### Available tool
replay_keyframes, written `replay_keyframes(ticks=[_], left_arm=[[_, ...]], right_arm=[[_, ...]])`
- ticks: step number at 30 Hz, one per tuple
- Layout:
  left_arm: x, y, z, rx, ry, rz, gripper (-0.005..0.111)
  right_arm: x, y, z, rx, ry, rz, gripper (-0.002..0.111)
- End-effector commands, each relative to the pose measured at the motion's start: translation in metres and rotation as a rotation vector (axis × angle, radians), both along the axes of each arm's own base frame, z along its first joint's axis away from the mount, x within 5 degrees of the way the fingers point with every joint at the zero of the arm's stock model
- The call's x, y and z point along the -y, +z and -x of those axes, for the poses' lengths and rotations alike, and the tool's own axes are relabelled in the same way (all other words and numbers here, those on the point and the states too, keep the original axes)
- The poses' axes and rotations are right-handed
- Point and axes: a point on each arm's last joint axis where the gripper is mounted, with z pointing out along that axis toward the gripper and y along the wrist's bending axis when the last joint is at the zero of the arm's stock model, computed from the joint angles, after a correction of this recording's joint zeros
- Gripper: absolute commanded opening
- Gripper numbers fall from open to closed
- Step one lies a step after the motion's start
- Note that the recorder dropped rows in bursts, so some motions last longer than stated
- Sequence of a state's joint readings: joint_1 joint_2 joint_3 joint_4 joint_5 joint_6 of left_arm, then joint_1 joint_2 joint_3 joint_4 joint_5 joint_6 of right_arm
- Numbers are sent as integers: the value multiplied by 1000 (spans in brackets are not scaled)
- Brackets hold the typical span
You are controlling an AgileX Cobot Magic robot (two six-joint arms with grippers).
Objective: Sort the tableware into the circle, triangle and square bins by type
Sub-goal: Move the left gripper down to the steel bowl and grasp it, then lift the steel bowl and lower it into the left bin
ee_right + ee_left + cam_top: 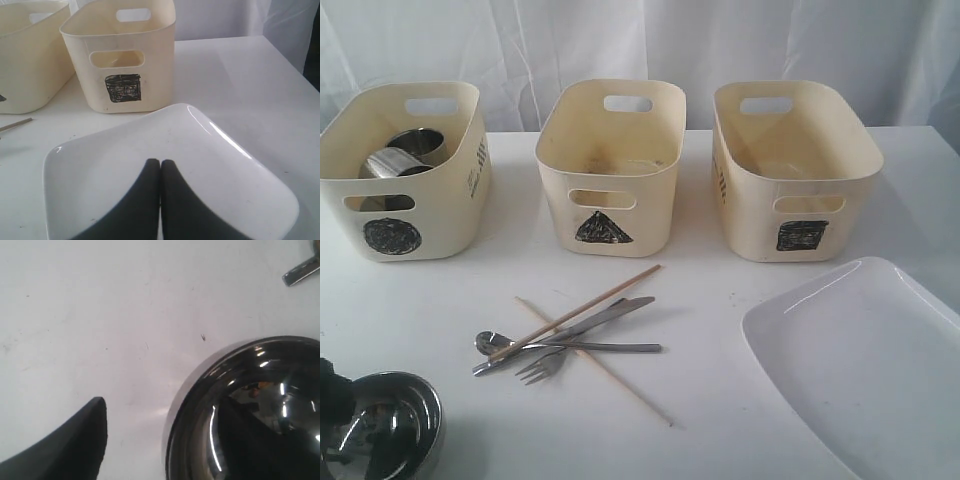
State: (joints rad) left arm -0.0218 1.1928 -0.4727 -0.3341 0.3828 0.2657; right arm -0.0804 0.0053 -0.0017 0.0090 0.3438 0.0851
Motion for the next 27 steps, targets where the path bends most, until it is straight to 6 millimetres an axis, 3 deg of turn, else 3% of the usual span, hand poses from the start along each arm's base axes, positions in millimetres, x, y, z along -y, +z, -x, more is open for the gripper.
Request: replay_keyframes(ticks=[1, 5, 12, 16, 22, 27], left_arm=[[4, -11, 0, -77, 50, 69, 53], [6, -16, -2, -109, 64, 85, 43], [9, -23, -2, -151, 22, 107, 34], [11, -20, -6, -134, 28, 134, 1], [13, -7, -15, -110, 14, 158, 0], [17, 34, -26, 32, 0, 212, 0]], right_arm=[[0, 0, 0, 7, 0, 0, 0], [0, 0, 0, 7, 0, 0, 0], [0, 0, 0, 7, 0, 0, 0], [0, 0, 0, 7, 0, 0, 0], [0, 0, 0, 7, 0, 0, 0], [0, 0, 0, 7, 0, 0, 0]])
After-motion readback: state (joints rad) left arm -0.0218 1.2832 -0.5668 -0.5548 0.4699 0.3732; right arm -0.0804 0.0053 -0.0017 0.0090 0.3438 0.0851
